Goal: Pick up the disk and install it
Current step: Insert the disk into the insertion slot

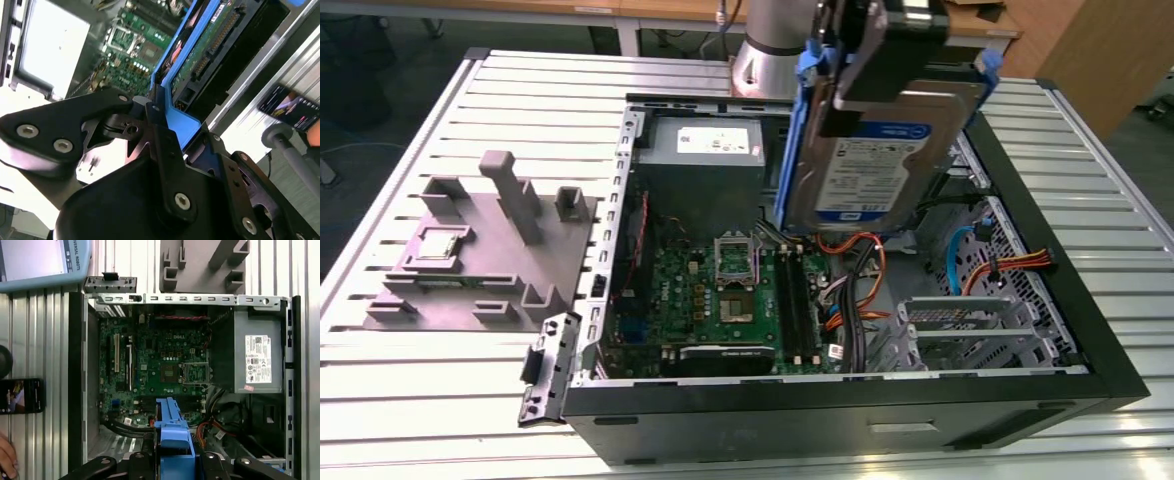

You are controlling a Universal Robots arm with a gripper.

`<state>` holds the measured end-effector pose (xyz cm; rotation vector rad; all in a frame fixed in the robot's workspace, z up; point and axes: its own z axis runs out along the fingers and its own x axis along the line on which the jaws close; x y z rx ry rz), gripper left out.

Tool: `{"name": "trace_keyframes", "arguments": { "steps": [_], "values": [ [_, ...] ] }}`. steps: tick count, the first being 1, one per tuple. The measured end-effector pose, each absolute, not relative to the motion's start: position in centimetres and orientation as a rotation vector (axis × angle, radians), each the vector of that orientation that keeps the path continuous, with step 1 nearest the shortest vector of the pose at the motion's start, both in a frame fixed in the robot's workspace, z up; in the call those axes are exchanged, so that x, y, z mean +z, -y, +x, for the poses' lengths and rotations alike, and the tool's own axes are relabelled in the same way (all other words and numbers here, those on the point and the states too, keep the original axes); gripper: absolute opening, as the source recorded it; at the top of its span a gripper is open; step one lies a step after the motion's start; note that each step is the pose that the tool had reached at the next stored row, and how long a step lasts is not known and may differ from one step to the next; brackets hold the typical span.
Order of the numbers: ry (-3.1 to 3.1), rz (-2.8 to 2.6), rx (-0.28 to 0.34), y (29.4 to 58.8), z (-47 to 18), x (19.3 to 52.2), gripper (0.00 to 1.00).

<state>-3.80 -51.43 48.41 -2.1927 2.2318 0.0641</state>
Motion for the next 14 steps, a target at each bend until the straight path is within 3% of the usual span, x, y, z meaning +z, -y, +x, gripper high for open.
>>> {"name": "trace_keyframes", "arguments": {
  "steps": [14],
  "values": [
    [-2.232,-2.192,0.064,54.8,-2.3,47.9,0.37]
  ]
}}
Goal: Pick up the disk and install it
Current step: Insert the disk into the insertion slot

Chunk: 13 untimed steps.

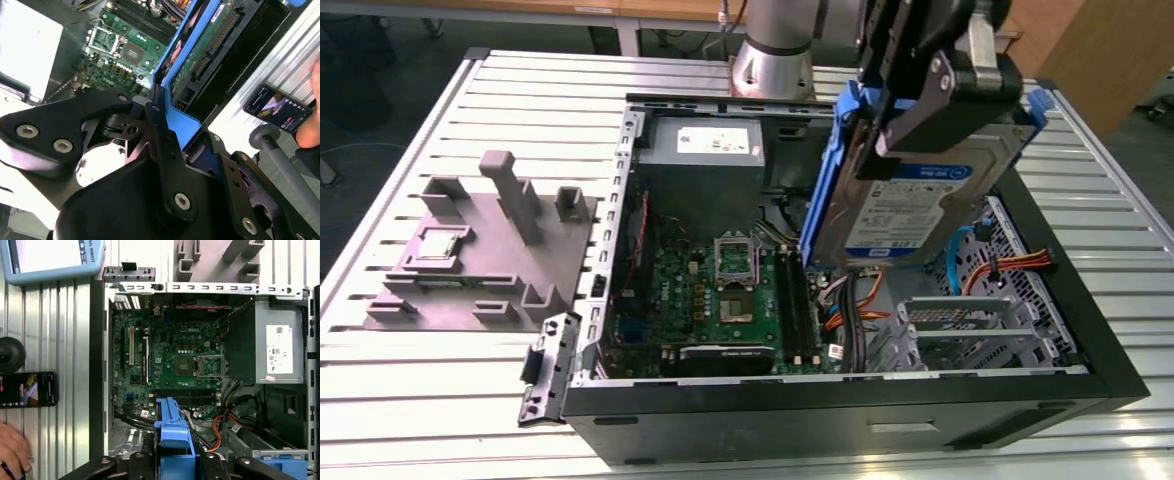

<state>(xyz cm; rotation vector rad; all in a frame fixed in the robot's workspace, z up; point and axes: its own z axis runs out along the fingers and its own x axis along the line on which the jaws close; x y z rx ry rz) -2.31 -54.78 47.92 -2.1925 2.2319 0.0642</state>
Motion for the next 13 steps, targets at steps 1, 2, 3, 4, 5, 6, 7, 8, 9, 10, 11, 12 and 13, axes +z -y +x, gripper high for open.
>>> {"name": "trace_keyframes", "arguments": {
  "steps": [1,2,3,4,5,6,7,8,9,10,11,12,13],
  "values": [
    [-2.232,-2.193,0.064,54.9,-2.1,47.9,0.37],
    [-2.232,-2.193,0.064,55.1,-1.9,47.8,0.37],
    [-2.232,-2.193,0.064,55.1,-1.7,47.7,0.37],
    [-2.232,-2.193,0.064,55.2,-1.4,47.7,0.37],
    [-2.232,-2.193,0.064,55.3,-1.0,47.6,0.37],
    [-2.232,-2.193,0.064,55.3,-0.7,47.6,0.37],
    [-2.232,-2.193,0.064,55.3,-0.3,47.5,0.37],
    [-2.232,-2.193,0.064,55.3,0.1,47.5,0.37],
    [-2.232,-2.193,0.064,55.3,0.5,47.4,0.37],
    [-2.232,-2.193,0.064,55.3,0.9,47.4,0.37],
    [-2.232,-2.193,0.064,55.3,1.3,47.3,0.37],
    [-2.232,-2.193,0.064,55.4,1.7,47.2,0.37],
    [-2.232,-2.193,0.064,55.4,2.2,47.2,0.37]
  ]
}}
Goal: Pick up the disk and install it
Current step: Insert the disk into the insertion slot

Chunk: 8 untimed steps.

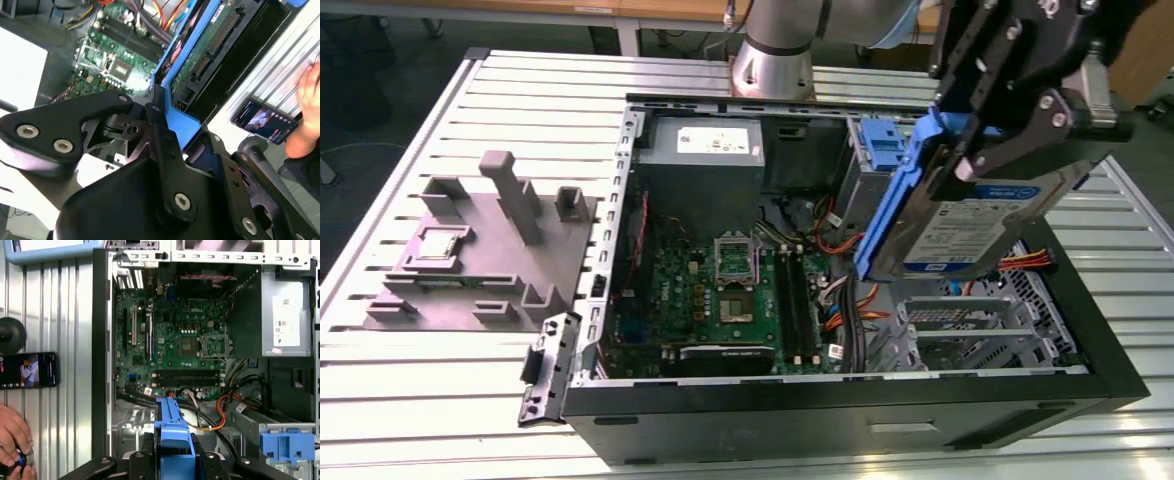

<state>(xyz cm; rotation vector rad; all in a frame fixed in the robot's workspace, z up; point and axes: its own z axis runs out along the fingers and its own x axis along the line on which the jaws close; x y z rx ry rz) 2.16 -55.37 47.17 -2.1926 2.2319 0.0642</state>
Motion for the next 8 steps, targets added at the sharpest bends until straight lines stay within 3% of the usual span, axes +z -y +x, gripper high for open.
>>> {"name": "trace_keyframes", "arguments": {
  "steps": [8],
  "values": [
    [-2.232,-2.193,0.064,56.2,4.0,46.6,0.37]
  ]
}}
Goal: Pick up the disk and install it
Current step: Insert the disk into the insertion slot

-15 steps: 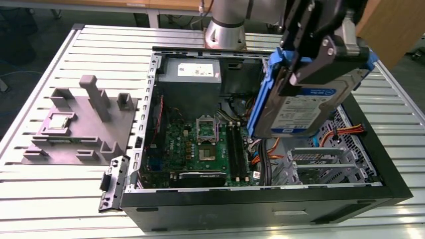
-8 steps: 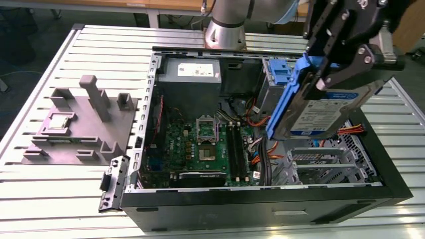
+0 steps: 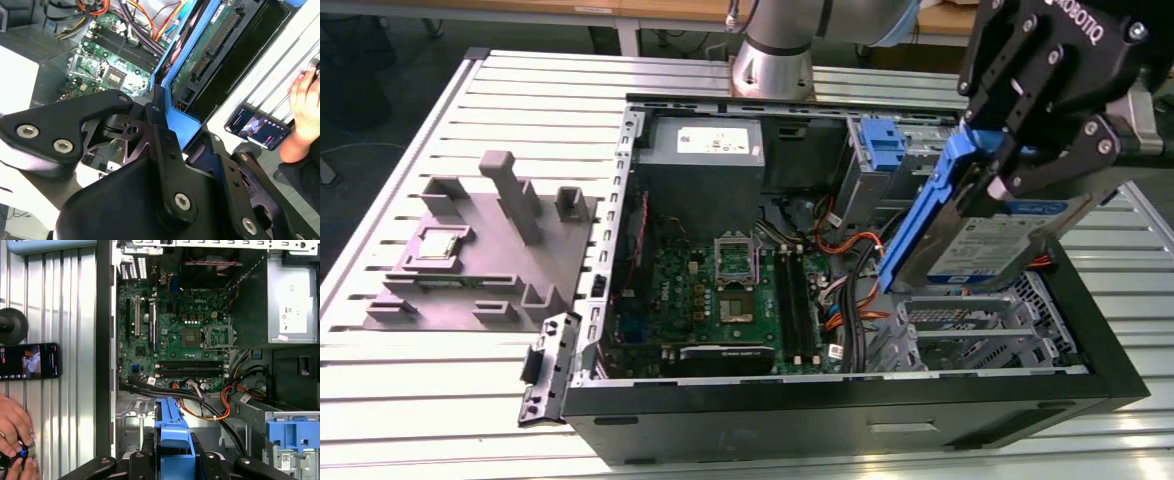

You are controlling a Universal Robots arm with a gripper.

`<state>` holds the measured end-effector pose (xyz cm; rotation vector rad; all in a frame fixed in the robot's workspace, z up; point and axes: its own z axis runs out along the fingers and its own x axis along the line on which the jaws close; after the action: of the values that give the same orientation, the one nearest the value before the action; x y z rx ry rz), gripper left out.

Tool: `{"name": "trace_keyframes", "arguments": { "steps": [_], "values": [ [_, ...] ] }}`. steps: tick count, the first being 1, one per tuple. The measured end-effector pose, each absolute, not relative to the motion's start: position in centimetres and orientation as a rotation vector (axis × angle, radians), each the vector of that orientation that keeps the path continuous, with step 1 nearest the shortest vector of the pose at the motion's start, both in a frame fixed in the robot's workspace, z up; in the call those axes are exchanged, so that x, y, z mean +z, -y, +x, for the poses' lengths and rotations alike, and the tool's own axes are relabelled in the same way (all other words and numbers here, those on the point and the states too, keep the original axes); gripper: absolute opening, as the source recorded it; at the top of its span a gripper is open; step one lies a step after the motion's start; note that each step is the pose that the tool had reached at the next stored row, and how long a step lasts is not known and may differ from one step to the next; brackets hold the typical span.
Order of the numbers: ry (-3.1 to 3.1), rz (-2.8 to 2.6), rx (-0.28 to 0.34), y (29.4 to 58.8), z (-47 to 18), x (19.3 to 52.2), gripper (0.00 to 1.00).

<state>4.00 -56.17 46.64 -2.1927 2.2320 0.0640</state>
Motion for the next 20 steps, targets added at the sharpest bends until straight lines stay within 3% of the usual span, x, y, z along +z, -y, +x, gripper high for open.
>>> {"name": "trace_keyframes", "arguments": {
  "steps": [20],
  "values": [
    [-2.232,-2.193,0.064,57.1,5.3,46.1,0.37]
  ]
}}
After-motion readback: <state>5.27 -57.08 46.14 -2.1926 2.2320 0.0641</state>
